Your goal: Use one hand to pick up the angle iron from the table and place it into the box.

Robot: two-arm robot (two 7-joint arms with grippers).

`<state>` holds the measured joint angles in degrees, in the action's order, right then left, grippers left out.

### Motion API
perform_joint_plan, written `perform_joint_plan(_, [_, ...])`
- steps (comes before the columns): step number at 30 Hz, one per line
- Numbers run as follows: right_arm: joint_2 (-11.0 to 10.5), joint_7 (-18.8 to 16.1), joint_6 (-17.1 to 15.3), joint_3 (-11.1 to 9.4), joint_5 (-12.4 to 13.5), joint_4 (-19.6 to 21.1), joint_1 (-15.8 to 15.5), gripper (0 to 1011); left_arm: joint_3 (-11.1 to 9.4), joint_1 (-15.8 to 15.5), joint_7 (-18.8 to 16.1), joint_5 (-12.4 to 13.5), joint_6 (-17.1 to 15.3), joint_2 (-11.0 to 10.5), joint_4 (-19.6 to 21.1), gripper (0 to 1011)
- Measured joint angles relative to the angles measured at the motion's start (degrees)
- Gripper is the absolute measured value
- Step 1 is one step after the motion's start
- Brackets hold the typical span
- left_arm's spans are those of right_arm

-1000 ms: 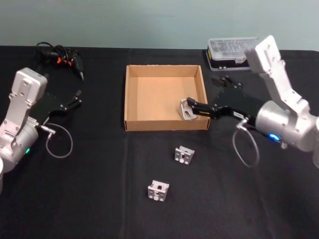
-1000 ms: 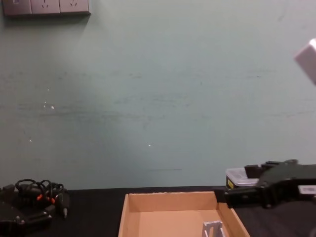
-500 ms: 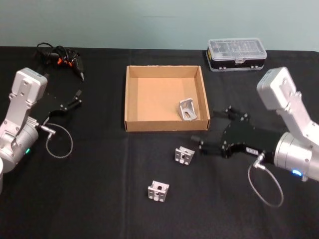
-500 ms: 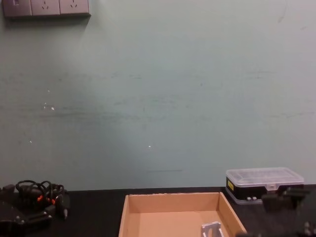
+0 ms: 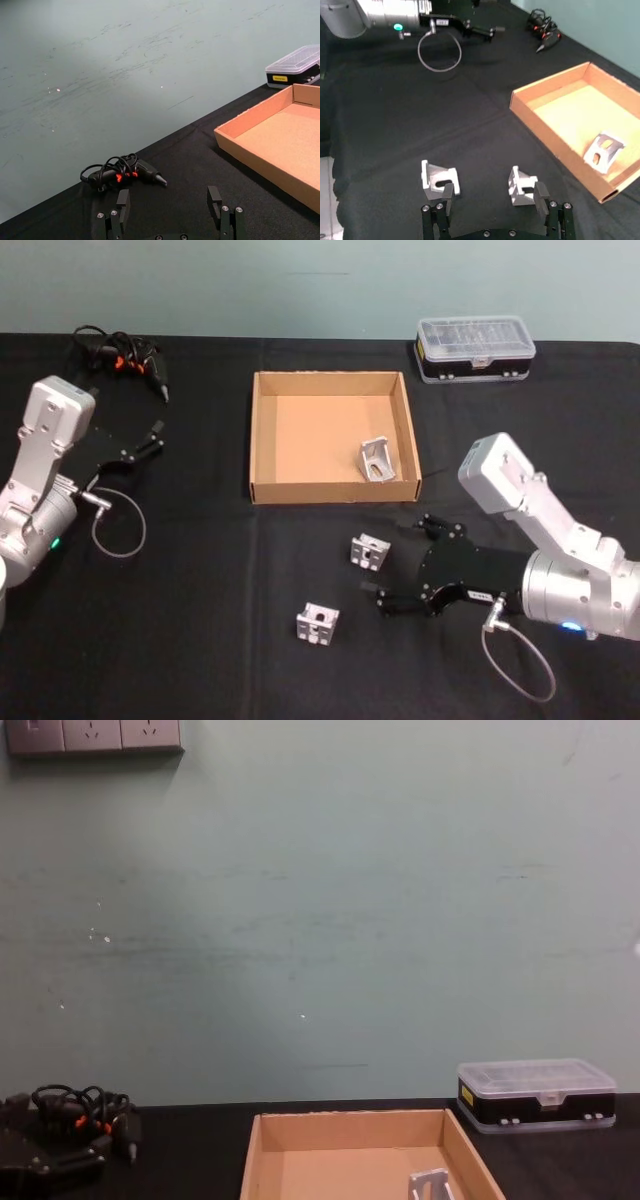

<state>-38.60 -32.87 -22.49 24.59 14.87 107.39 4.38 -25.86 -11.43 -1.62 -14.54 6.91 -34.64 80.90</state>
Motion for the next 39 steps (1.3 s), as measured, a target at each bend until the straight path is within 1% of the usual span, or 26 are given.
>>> perform_joint_plan(6, [0.4, 0.9, -0.2, 1.7, -0.5, -1.8, 1.4, 1003, 0.0, 0.0, 0.0, 0.0, 0.0, 0.0, 0.0, 1011])
perform_joint_plan(9, [0.7, 1.5, -0.3, 2.1, -0.5, -2.4, 2.0, 1003, 0.0, 0.0, 0.0, 0.0, 0.0, 0.0, 0.0, 1011])
perform_joint_plan(16, [1.7, 2.4, -0.3, 3.2, -1.0, -4.4, 3.7, 1003, 0.0, 0.0, 0.0, 0.0, 0.0, 0.0, 0.0, 1011])
perform_joint_plan(25, [3.5, 2.7, -0.6, 5.1, -2.4, -8.0, 6.2, 1003, 0.0, 0.0, 0.0, 0.0, 0.0, 0.0, 0.0, 1011])
perform_joint_plan(39, [5.7, 2.8, -0.3, 6.3, -3.5, -12.2, 8.2, 1003, 0.0, 0.0, 0.0, 0.0, 0.0, 0.0, 0.0, 1011])
